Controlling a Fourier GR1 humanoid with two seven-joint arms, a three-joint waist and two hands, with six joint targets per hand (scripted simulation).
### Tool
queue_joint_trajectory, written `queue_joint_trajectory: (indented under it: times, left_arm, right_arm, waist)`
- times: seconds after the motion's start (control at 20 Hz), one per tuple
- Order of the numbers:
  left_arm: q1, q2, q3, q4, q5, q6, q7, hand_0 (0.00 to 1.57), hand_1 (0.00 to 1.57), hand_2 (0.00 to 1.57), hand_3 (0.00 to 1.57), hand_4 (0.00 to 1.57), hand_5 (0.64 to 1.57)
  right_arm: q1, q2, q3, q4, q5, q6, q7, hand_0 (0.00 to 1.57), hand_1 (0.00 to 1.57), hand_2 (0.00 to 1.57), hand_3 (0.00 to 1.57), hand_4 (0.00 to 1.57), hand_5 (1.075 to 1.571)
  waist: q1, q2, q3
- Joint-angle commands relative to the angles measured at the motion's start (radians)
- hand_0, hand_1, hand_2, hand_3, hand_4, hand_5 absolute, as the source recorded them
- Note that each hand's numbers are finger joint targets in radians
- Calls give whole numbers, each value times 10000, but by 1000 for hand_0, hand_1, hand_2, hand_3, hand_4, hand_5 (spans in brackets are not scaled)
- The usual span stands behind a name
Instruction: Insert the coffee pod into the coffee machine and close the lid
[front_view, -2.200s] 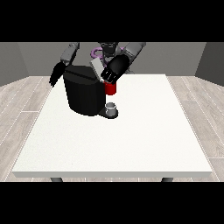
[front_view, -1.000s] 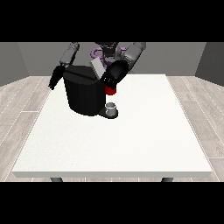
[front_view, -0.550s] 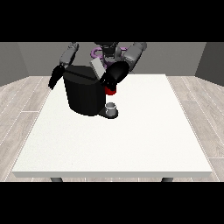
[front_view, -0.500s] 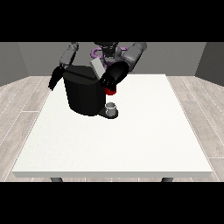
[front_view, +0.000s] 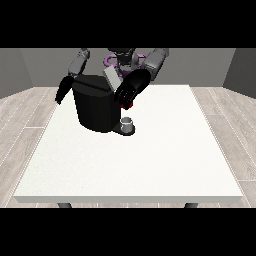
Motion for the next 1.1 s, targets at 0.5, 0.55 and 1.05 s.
queue_joint_trajectory:
  times: [0.5,0.55,1.05]
  left_arm:
    - [1335,-860,81,275,203,-453,532,0,0,0,52,0,1571]
    - [1716,-1333,51,87,367,-452,549,0,0,0,0,0,1571]
    - [4205,-3957,2755,123,4040,-460,-278,0,0,0,0,467,1571]
  right_arm:
    - [1104,138,-94,512,-190,112,371,0,0,0,0,0,1571]
    - [1608,270,-220,865,-216,-81,-425,0,0,0,0,0,1571]
    - [3280,174,-530,960,-615,181,-506,0,0,0,0,0,1571]
  waist:
    - [1010,-2138,-36]
    - [1378,-2331,-32]
    - [2803,-4892,-64]
